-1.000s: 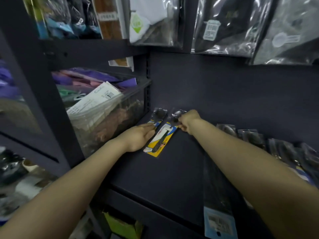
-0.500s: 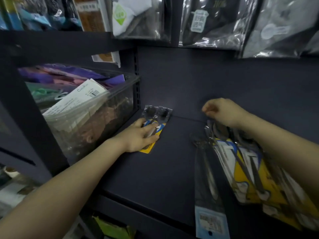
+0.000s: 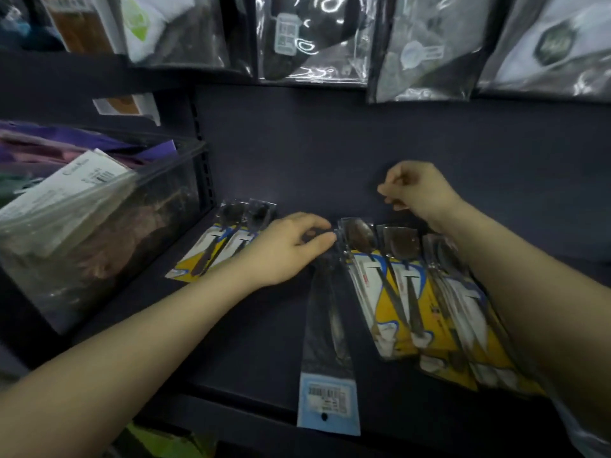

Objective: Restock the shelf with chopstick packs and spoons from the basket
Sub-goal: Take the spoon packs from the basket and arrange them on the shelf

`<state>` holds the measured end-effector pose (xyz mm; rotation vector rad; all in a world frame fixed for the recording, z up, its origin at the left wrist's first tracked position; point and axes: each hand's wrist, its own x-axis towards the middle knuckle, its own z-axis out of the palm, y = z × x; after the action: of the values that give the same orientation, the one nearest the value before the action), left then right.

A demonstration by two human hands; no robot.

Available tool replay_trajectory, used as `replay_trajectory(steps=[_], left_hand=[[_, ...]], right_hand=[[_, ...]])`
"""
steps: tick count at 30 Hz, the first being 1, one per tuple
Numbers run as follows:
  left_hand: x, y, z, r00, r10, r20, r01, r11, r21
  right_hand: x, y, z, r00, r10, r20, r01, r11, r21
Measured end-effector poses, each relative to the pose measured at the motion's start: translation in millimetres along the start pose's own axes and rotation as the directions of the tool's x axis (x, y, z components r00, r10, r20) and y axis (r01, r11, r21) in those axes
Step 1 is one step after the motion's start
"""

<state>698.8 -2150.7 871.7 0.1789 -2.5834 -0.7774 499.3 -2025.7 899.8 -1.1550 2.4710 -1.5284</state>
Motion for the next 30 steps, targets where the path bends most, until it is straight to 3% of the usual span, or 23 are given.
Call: replay_trajectory(steps=[2, 5, 8, 11, 13, 15, 18, 21, 22, 24, 26, 28, 30], left_hand=[[6, 11, 9, 1.0, -0.007, 0.01, 0.007, 1.0, 0.011], [8, 16, 15, 1.0, -0.004, 0.008, 0.003, 1.0, 0.023], [4, 16, 18, 1.0, -0.03, -0.008, 0.03, 1.0, 0.003], [0, 16, 19, 0.996, -0.086, -0.04, 0.082, 0.993, -0.09], [1, 20, 19, 0.984, -0.169, -0.059, 0.152, 0.963, -0.221], [0, 32, 20, 0.968, -0.247, -0.046, 0.211, 0.898, -0.385], [-7, 49, 23, 0.955, -0.292, 0.053, 0.253, 0.706, -0.661], [-18, 48, 20, 0.952, -0.295, 0.078, 0.26, 0.653, -0.711], [-24, 44, 17, 0.946, -0.315, 0.079, 0.278, 0.657, -0.7], [-36, 32, 9, 0.924, -0.373, 0.08, 0.333, 0.689, -0.644], [-49, 19, -1, 0.899, -0.432, 0.069, 0.388, 0.714, -0.583], [-60, 7, -11, 0.886, -0.464, 0.025, 0.401, 0.736, -0.545], [-69, -2, -23, 0.881, -0.471, -0.041, 0.399, 0.788, -0.469]], right_hand=[[0, -4, -1, 0.992, -0.026, 0.12, 0.045, 0.986, -0.159], [-10, 6, 22, 0.958, 0.054, 0.283, 0.056, 0.929, -0.366], [-17, 15, 36, 0.973, 0.031, 0.229, 0.084, 0.876, -0.475], [-14, 6, 24, 0.989, -0.009, 0.145, 0.054, 0.949, -0.31], [-13, -9, 10, 0.991, 0.01, 0.136, -0.005, 0.999, -0.041], [-14, -25, -2, 0.991, 0.048, 0.128, -0.071, 0.98, 0.186], [-16, -41, -2, 0.998, 0.022, 0.051, -0.037, 0.948, 0.315], [-21, -41, 9, 0.996, 0.02, 0.085, -0.055, 0.899, 0.435], [-22, -35, 14, 0.991, 0.022, 0.129, -0.071, 0.917, 0.392], [-21, -15, 21, 0.973, 0.015, 0.23, -0.016, 1.0, -0.001], [-21, 7, 29, 0.948, 0.06, 0.312, 0.075, 0.912, -0.403], [-23, 19, 34, 0.949, 0.116, 0.294, 0.038, 0.881, -0.472], [-23, 19, 35, 0.963, 0.131, 0.238, -0.042, 0.938, -0.344]])
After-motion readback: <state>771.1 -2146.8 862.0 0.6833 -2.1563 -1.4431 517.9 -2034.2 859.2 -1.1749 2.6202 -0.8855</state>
